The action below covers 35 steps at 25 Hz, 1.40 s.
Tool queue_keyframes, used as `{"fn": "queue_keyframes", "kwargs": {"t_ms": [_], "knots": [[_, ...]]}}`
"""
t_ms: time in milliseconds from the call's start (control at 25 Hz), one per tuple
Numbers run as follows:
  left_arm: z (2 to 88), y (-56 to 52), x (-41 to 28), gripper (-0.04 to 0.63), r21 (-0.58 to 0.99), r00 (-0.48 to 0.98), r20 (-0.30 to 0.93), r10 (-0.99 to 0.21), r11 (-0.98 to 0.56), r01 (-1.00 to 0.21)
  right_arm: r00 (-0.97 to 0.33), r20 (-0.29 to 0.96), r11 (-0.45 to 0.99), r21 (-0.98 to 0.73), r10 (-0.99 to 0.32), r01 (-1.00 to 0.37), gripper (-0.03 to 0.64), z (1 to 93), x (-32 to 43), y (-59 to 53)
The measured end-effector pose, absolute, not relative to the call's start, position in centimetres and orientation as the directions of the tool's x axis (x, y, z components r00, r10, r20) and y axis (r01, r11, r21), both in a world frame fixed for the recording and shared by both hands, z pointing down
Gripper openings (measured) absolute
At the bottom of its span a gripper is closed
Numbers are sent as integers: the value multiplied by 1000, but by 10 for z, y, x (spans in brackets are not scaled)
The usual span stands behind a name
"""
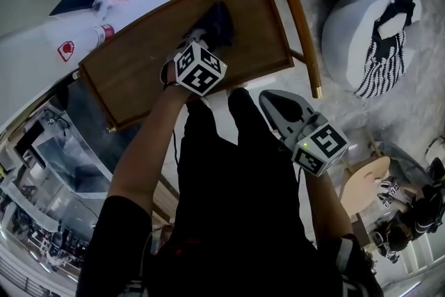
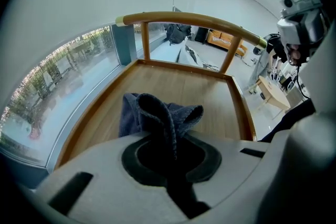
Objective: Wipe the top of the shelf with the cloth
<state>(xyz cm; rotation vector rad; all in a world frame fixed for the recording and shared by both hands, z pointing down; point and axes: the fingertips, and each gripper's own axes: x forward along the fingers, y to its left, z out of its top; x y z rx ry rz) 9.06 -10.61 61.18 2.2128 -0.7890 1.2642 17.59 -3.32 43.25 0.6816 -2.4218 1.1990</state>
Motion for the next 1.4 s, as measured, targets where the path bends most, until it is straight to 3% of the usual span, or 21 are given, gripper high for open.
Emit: {"fn": "queue_keyframes", "kwargs": {"t_ms": [880, 1160, 1400], "knots": [[581, -129, 162, 37, 162, 539, 803, -256, -776, -610, -821, 480, 513, -643, -308, -569, 6, 418, 194, -50], [518, -118, 99, 37, 150, 549, 739, -390, -700, -698, -832, 494, 583, -609, -252, -538, 6, 406, 155, -40], [487, -67, -11, 37, 88, 445, 755, -482, -599, -796, -875, 460, 665, -608, -151, -434, 6, 392, 79, -20]]}}
